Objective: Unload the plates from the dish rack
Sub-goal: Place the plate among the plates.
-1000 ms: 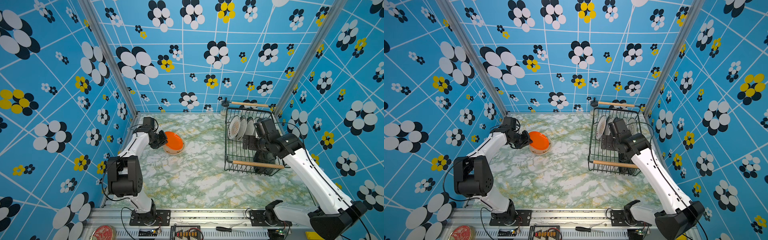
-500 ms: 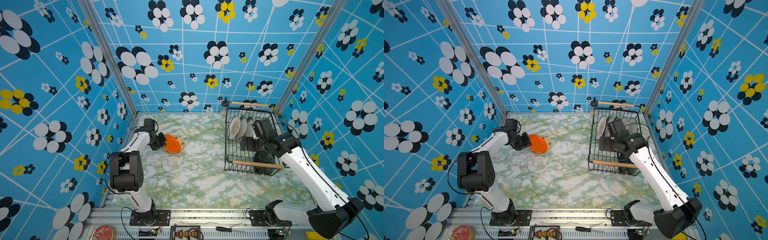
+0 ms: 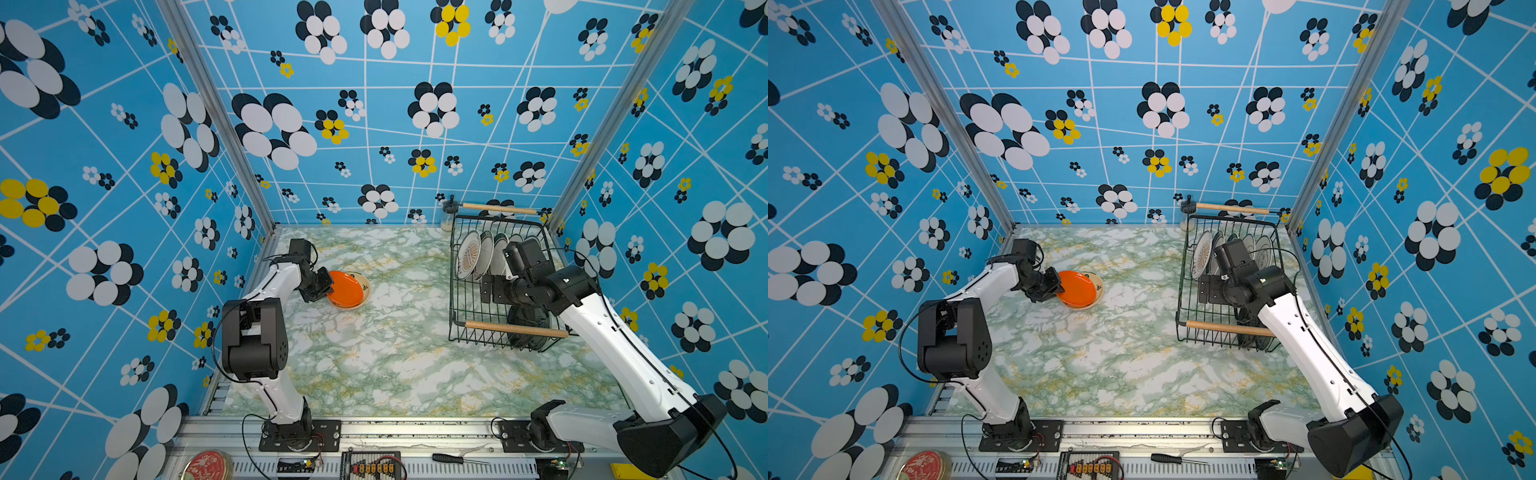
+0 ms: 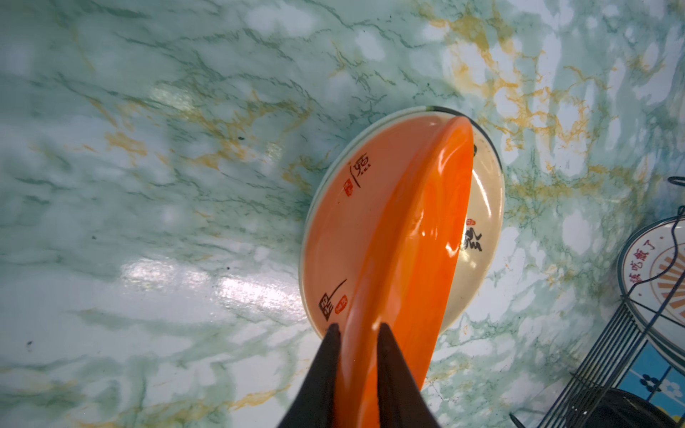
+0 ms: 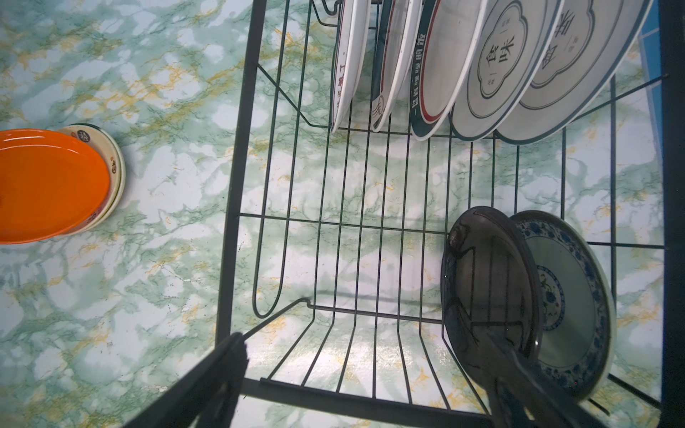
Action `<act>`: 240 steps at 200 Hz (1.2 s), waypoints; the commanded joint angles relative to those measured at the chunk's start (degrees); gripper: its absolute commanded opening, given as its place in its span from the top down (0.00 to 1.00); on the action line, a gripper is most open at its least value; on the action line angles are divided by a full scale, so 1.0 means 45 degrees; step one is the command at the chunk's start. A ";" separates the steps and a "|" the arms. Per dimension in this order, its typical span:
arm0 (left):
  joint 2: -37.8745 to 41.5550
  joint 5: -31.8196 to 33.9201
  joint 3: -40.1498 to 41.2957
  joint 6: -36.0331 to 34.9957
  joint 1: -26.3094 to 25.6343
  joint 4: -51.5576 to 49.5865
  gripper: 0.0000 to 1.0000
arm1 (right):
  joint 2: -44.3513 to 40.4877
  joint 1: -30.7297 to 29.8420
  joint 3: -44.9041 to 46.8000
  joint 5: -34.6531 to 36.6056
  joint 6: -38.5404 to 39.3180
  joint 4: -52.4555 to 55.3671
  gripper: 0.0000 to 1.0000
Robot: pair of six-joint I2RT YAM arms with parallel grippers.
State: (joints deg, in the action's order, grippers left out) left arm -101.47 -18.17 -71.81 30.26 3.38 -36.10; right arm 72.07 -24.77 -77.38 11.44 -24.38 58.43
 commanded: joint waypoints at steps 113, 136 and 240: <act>-0.0129 0.0264 -0.0136 -0.0593 0.0123 -0.0455 0.01 | -0.0352 0.0307 0.0594 -0.0563 0.0226 -0.0299 0.01; 0.0135 0.0354 -0.0340 -0.0767 0.0155 -0.0885 0.01 | -0.0391 0.0402 0.0721 -0.0219 0.0167 -0.0290 0.01; 0.4098 0.3574 -0.0389 0.0108 -0.0652 -0.3760 0.01 | -0.0398 0.2708 0.0908 0.1392 -0.0085 0.1443 0.01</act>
State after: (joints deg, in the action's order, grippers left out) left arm -88.95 -10.31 -72.95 27.03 2.81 -47.88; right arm 69.91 -14.59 -73.73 16.29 -24.67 60.82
